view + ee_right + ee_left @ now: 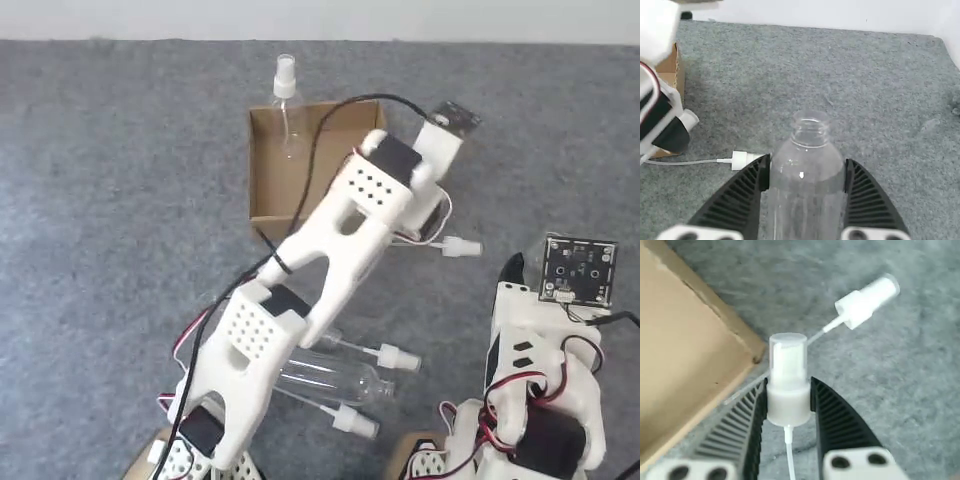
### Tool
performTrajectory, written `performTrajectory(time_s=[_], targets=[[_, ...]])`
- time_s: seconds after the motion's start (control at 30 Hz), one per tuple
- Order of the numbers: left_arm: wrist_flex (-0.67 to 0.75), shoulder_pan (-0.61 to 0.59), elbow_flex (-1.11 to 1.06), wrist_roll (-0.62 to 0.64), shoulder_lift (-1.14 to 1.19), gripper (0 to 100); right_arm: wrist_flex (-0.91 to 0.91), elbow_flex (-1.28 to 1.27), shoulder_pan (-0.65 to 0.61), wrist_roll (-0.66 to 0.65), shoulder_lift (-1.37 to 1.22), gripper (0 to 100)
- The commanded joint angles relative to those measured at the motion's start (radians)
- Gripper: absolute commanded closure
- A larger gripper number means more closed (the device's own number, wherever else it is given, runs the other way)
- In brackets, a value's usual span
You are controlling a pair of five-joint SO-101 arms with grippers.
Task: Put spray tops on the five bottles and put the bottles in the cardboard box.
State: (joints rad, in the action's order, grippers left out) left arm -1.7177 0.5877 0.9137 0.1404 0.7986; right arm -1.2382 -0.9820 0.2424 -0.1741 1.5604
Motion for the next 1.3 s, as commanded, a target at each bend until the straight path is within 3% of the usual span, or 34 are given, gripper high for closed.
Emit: performTrajectory(time_s=[0.0, 0.6, 1.27], targets=[[-0.038, -0.044, 0.056, 0.009, -0.213, 99, 0.021, 0.006, 0.013, 0.005, -0.001, 89.5], [-0.037, -0.141, 0.016, 0.012, -0.721, 99, 0.030, 0.005, -0.005, 0.008, -0.007, 89.5], [0.012, -0.146, -0.306, 0.011, -1.254, 99, 0.179, -0.135, -0.320, 0.011, -0.001, 89.5]])
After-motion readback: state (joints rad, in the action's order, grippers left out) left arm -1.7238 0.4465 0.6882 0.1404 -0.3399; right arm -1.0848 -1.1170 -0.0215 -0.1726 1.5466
